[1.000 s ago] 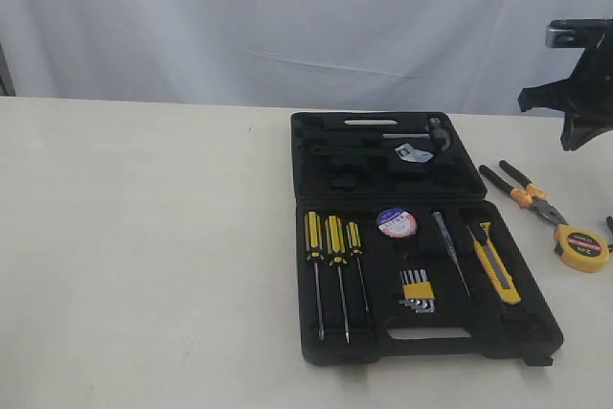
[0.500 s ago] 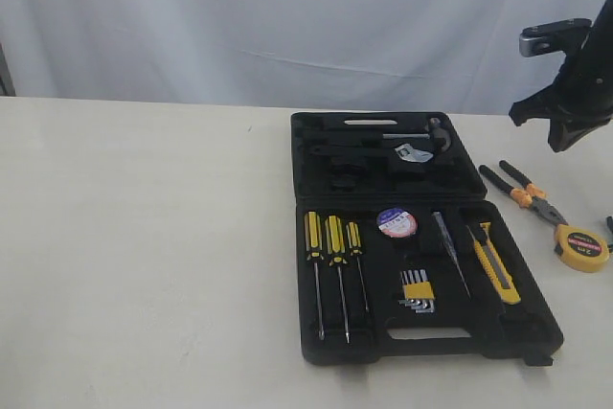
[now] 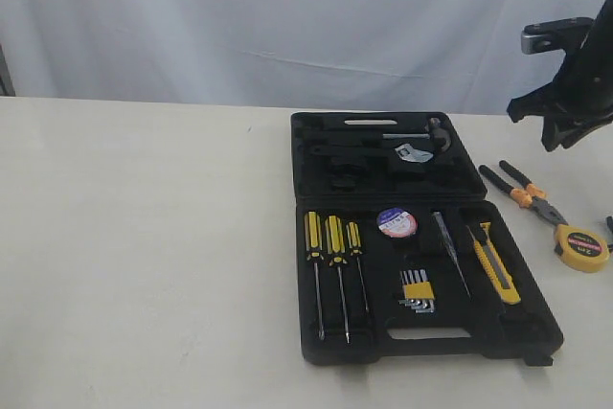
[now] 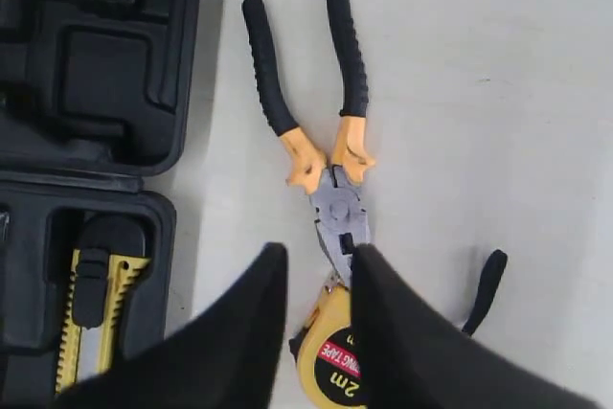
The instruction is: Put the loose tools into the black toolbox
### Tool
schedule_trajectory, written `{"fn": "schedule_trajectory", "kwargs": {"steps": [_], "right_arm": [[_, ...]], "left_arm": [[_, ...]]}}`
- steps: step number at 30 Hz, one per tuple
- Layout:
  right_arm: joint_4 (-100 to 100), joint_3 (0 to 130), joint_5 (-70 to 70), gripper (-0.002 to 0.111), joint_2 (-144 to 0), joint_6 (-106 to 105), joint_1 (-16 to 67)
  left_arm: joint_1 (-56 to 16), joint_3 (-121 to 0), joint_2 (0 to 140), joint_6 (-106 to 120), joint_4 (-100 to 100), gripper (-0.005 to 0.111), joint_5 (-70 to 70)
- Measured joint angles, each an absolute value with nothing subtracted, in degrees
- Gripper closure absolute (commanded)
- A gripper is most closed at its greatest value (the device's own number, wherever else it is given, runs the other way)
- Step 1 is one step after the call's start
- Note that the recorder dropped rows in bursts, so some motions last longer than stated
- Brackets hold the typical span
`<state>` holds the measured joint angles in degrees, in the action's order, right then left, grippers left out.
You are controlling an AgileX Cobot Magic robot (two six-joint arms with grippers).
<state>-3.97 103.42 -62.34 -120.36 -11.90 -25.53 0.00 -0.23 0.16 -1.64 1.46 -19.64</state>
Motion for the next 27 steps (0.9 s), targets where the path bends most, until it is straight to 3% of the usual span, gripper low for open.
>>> {"fn": "schedule_trajectory", "kwargs": {"steps": [3, 27], "right_arm": [[-3.97, 103.42, -62.34, 0.051, -120.78, -11.9, -25.53], [-3.97, 103.42, -58.38, 0.051, -122.58, -11.81, -25.53]], "left_arm": [[0.0, -0.23, 0.16, -1.64, 1.46, 0.107, -19.64], [0.0, -0.23, 0.16, -1.64, 1.46, 0.107, -19.64]]}}
